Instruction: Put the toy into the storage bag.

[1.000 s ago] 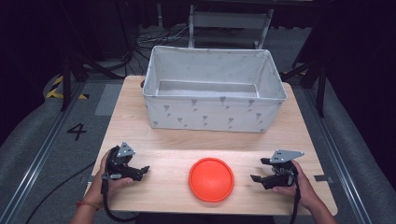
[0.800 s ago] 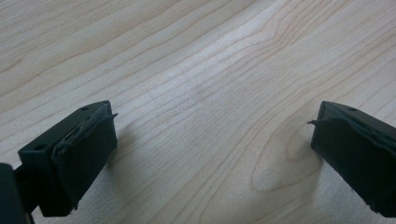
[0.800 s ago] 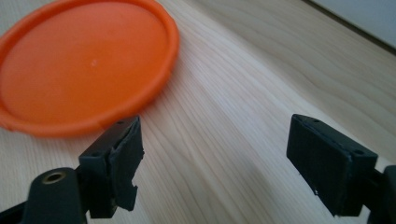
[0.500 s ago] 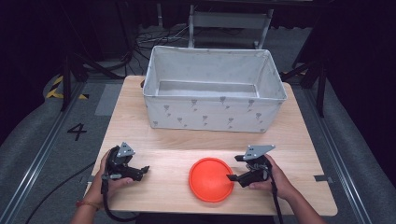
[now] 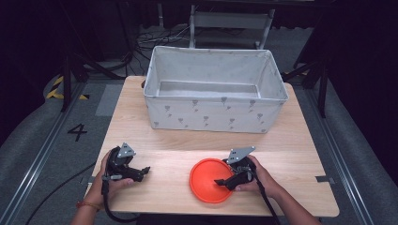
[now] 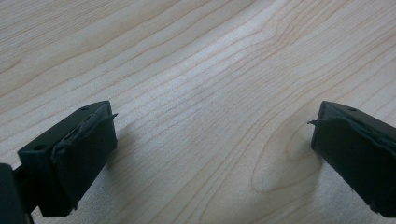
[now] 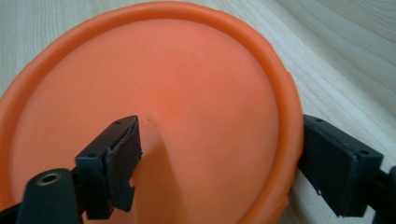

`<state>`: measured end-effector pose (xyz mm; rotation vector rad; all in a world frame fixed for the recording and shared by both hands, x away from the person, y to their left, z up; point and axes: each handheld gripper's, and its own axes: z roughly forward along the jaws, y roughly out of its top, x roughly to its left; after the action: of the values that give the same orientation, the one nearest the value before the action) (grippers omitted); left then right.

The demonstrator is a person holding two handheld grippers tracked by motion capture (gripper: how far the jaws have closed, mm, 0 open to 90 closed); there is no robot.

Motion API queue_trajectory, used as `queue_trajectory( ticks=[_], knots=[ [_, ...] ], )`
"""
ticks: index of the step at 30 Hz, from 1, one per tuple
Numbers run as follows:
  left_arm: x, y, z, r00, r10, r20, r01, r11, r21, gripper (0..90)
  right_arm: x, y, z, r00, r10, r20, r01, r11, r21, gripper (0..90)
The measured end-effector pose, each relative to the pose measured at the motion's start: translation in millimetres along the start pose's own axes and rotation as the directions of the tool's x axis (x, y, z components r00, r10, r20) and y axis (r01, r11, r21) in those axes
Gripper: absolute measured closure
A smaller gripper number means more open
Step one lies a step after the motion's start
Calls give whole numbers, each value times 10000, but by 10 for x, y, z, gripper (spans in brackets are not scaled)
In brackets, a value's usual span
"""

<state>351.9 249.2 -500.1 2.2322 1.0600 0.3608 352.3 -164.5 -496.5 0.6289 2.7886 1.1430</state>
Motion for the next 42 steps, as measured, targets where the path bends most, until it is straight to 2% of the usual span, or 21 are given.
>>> queue_trajectory(
  ticks=[2,5,10,13,15,18,22,27,32,36,37,42],
  knots=[
    [0,0,0,10000,4,-1,-4,10000,2,5,34,8,12,9997,-199,168,198,9998,47,216],
    [0,0,0,10000,5,-2,-5,10000,2,5,11,31,-10,9990,275,339,-276,9996,15,361],
    [0,2,1,10000,-8,-41,8,10000,2,5,-122,100,-35,9978,658,-14,-657,9972,347,568],
    [0,3,0,10000,-9,-42,9,10000,14,5,-166,138,-33,9975,670,-216,-656,9961,591,595],
    [0,2,1,10000,-7,-46,7,10000,3,5,-198,168,-45,9968,702,-387,-678,9958,611,651],
    [0,3,1,10000,-2,-44,2,10000,8,5,-242,152,-97,9932,961,-653,-930,9945,486,712],
    [-1,3,1,10000,-13,-45,13,10000,2,5,-246,172,-225,9923,854,-896,-847,9963,113,770],
    [0,3,0,10000,-8,-43,8,10000,17,5,-172,242,-413,9944,387,-987,-413,9989,-238,813],
    [0,4,0,10000,-11,-42,11,10000,22,5,-69,311,-639,9966,-263,-785,236,9991,-342,827],
    [0,4,0,10000,-16,-38,16,10000,20,5,-9,360,-812,9960,-838,-325,834,9964,-146,828],
    [0,3,1,10000,-15,-40,15,10000,7,5,8,376,-866,9941,-1079,-67,1079,9942,4,828],
    [-1,4,0,10000,-24,-28,24,10000,21,5,49,468,-1177,9845,-1681,492,1670,9856,243,828]
  ],
)
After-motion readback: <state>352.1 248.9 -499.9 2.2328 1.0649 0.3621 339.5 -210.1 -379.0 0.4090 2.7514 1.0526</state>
